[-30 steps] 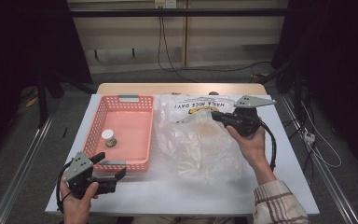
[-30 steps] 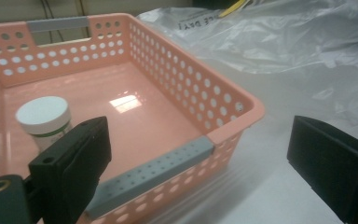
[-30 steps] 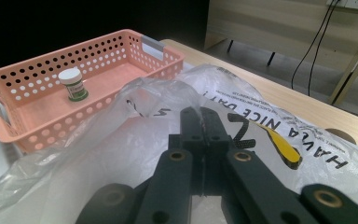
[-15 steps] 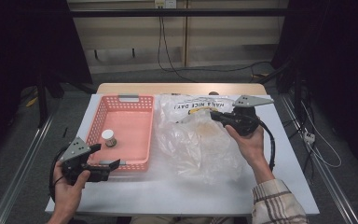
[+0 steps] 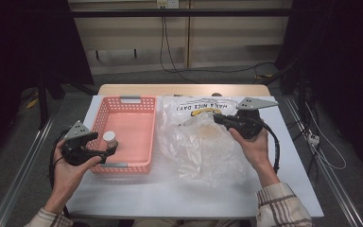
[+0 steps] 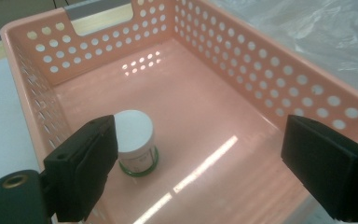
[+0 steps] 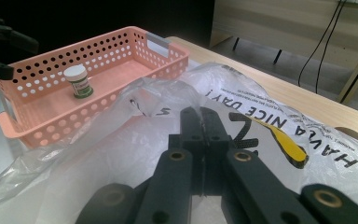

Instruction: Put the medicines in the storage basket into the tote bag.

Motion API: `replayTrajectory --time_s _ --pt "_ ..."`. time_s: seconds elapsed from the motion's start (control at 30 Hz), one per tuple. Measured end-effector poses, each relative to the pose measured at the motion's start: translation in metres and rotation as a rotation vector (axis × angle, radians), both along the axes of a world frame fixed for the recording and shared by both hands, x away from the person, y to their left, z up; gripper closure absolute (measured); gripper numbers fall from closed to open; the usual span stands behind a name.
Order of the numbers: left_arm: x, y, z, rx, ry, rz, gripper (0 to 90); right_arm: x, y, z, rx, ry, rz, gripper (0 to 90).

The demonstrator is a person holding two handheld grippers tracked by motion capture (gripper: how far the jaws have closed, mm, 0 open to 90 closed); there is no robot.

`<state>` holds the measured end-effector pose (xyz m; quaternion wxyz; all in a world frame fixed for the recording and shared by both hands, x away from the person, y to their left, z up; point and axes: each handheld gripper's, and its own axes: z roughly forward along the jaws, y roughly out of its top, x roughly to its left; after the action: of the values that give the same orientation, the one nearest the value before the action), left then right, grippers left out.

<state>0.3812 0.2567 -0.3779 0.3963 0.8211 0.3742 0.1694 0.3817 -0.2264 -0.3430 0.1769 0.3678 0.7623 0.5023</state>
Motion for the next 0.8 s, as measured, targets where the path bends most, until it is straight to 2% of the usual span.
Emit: replayTrajectory --time_s 0.1,0.27,0.3,0.4,0.5,0.67,0.8 --pt "0.011 0.000 -0.001 0.027 0.030 -0.005 10.9 0.000 0.001 -0.001 -0.005 0.001 0.000 90.0" --pt "0.027 -0.004 -0.008 0.046 0.072 0.001 15.0 0.001 0.002 -0.001 -0.007 0.002 0.000 90.0" --pt "0.030 -0.004 -0.010 0.063 0.087 -0.002 15.4 0.001 0.002 -0.001 -0.006 0.004 0.003 90.0" --pt "0.038 -0.004 -0.015 0.085 0.100 0.007 18.0 0.001 0.002 -0.002 -0.009 0.006 0.006 90.0" --pt "0.043 -0.003 -0.018 0.106 0.111 0.012 19.4 0.001 0.002 -0.002 -0.009 0.007 0.006 90.0" --pt "0.050 -0.003 -0.023 0.116 0.134 0.022 22.4 0.001 0.002 -0.002 -0.013 0.009 0.008 90.0" --pt "0.054 -0.004 -0.023 0.133 0.161 0.004 26.9 0.001 0.003 -0.003 -0.012 0.013 0.010 90.0"
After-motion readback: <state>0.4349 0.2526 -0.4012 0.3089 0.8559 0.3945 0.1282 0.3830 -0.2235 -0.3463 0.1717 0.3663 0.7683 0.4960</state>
